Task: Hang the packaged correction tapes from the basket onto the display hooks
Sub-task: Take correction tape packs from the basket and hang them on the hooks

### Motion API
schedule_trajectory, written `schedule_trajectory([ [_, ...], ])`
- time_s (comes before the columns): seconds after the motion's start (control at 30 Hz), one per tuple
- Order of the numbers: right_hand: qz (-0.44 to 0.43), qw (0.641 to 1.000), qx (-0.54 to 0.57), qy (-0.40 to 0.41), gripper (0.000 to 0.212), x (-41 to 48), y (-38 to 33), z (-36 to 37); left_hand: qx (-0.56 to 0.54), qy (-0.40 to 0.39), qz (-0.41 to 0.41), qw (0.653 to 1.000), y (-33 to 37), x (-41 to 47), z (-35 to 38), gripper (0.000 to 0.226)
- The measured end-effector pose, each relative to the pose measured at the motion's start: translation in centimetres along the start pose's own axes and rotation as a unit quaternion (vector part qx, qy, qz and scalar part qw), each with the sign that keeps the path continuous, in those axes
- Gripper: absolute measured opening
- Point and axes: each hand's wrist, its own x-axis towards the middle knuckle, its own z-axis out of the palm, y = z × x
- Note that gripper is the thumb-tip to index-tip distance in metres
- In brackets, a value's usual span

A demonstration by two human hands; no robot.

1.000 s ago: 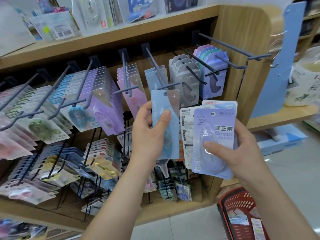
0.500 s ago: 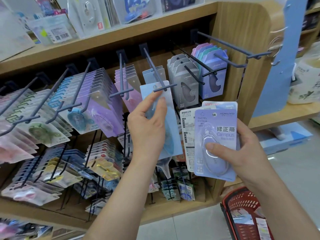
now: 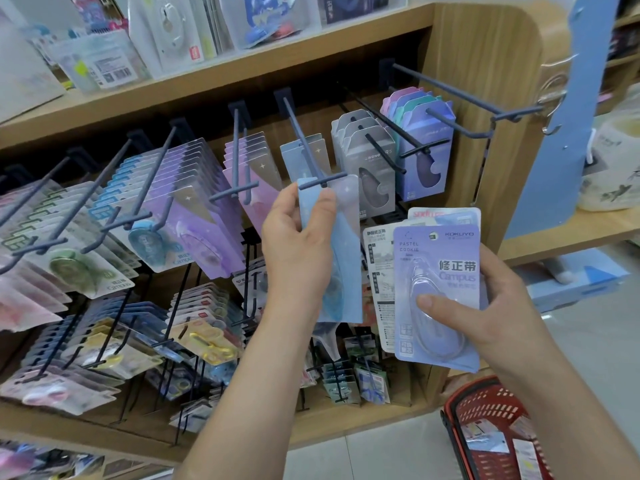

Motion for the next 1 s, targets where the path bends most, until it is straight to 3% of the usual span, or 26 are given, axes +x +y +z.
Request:
schedule_trajectory([
  [0.13, -0.003, 1.0, 0.005, 0.003, 0.048, 0.0, -0.2, -0.3, -0.047, 0.04, -0.02, 0.998, 0.2, 0.8, -0.1, 0.009],
  [0.4, -0.006, 1.0, -0.017, -0.017, 0.052, -0.1, -0.4, 0.4, -0.024, 0.039, 0.013, 0.999, -0.9, 1.0, -0.8, 0.006],
  [0.6, 0.009, 0.999, -0.034, -0.021, 0.052, -0.3, -0.2, 0.8, -0.101, 0.026, -0.059, 0.993, -1.8, 1.6, -0.4, 0.016],
  [0.73, 0.015, 0.999, -0.039, -0.022, 0.052, -0.2, 0.3, 1.2, -0.071, 0.037, -0.037, 0.996, -2.1, 2.4, -0.1, 0.02],
  [1.0, 0.018, 0.999, -0.025, -0.021, 0.051, 0.0, 0.5, 1.5, 0.027, -0.103, -0.101, 0.989, -4.1, -0.1, -2.6, 0.011],
])
